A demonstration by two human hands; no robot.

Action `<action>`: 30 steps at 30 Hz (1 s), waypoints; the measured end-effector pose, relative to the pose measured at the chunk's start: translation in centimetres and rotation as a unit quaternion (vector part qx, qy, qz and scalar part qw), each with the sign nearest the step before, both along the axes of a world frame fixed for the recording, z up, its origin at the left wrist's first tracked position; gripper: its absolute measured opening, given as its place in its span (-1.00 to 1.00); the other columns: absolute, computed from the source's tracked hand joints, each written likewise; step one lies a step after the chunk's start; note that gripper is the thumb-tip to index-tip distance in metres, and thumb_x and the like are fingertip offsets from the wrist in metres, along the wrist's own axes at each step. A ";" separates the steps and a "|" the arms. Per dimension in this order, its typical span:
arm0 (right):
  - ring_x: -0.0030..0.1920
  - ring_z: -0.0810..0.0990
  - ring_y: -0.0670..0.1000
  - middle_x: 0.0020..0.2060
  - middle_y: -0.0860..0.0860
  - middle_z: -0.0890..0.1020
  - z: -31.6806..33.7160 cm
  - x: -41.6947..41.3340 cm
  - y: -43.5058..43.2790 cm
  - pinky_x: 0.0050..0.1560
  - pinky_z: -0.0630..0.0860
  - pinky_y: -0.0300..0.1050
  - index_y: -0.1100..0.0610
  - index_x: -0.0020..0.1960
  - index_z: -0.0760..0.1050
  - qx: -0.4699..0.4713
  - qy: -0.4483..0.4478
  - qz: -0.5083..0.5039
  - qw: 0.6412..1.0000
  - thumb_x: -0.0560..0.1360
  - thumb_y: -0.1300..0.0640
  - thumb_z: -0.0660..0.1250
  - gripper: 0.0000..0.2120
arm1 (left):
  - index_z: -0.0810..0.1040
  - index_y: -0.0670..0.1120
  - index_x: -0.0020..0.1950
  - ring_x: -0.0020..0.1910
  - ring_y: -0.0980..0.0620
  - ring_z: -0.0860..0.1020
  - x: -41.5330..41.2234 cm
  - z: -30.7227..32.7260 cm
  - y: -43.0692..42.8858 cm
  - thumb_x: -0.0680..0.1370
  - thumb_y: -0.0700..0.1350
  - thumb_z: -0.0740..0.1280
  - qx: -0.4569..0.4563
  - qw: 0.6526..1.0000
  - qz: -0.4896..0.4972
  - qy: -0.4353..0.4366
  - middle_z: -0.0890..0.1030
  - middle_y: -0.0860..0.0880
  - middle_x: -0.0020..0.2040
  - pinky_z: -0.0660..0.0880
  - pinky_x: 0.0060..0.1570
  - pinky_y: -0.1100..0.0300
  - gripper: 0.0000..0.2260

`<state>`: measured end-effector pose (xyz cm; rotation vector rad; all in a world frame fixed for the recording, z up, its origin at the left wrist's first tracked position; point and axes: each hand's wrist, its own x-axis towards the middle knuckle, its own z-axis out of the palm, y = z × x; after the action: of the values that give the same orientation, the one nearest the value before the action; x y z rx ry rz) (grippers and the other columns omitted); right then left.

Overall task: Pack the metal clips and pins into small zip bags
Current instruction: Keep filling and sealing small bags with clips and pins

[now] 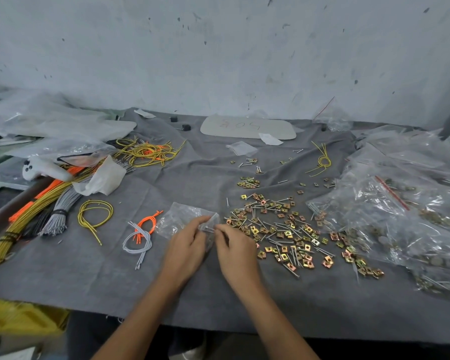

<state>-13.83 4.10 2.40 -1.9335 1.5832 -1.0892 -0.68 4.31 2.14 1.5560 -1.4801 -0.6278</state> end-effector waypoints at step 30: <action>0.07 0.48 -0.10 0.01 -0.12 0.62 -0.3 -0.2 1.0 0.12 0.46 -0.03 -0.09 0.10 0.45 0.012 0.013 0.084 0.996 0.52 0.17 0.19 -0.77 | 0.59 0.07 0.28 -0.15 0.07 0.61 -0.3 0.7 0.4 0.46 -0.05 0.14 0.003 1.000 0.014 0.007 0.66 0.05 -0.23 0.55 0.00 0.06 -0.56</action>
<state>-14.07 5.12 2.12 -2.0314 1.4111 -0.9760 -0.93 4.74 2.86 1.5714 -1.4438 -0.6257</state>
